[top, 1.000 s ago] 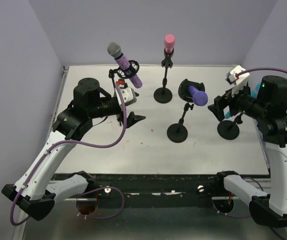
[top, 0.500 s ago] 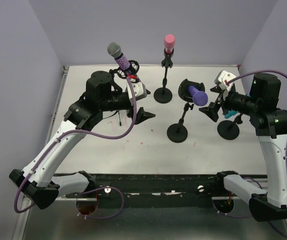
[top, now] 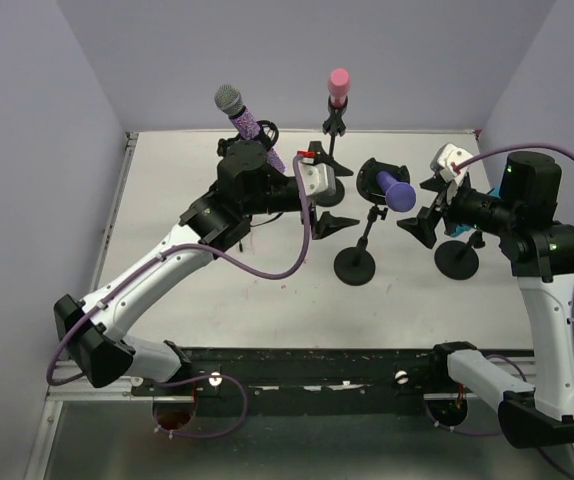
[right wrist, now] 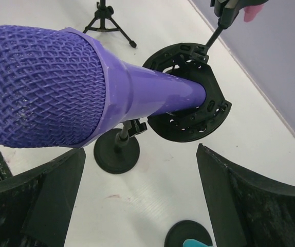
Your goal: Remove the microphone from the stand
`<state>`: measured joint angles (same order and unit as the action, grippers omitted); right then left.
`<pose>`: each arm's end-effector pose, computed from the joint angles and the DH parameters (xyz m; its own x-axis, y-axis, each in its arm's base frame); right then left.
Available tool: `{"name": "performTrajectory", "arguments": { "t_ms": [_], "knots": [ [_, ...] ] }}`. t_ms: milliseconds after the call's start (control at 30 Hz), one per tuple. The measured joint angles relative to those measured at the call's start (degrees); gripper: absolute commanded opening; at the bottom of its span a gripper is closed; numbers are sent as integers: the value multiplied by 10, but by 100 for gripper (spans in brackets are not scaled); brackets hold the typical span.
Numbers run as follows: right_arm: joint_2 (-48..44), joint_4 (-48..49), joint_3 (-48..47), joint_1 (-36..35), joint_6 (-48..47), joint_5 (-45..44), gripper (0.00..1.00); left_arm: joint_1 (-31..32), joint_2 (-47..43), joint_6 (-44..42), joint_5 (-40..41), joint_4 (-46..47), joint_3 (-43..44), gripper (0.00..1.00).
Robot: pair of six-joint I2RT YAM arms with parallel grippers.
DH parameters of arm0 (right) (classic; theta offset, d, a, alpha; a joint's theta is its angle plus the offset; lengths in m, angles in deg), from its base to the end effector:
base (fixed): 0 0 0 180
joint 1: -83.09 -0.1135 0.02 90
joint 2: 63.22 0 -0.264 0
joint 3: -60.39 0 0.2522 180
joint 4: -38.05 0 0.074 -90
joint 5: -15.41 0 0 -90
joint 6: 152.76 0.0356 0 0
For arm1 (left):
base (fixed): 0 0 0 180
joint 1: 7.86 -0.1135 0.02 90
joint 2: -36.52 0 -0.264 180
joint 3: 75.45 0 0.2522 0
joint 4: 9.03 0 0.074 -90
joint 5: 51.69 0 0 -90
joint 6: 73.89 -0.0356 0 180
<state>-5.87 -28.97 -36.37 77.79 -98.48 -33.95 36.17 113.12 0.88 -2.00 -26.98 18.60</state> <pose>0.1591 0.0380 0.4491 0.0018 -0.4448 -0.8957 -0.7929 0.5452 -0.2723 0.2001 -0.2255 0.4451 0.2554 0.0318 -0.9663 0.9618 0.0936 0.2572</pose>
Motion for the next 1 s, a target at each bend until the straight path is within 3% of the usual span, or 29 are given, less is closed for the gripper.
{"name": "performTrajectory", "arguments": {
  "t_ms": [367, 800, 1000],
  "knots": [
    [20, 2, 10, 0, 68, -7, 92, 20, 84, -17, -6, 81, 44, 93],
    [39, 18, 54, 0, 111, -16, 90, 37, 154, -38, -31, 88, 117, 83],
    [58, 30, 54, 0, 144, -17, 90, 44, 166, -52, -43, 87, 123, 68]
  ]
}}
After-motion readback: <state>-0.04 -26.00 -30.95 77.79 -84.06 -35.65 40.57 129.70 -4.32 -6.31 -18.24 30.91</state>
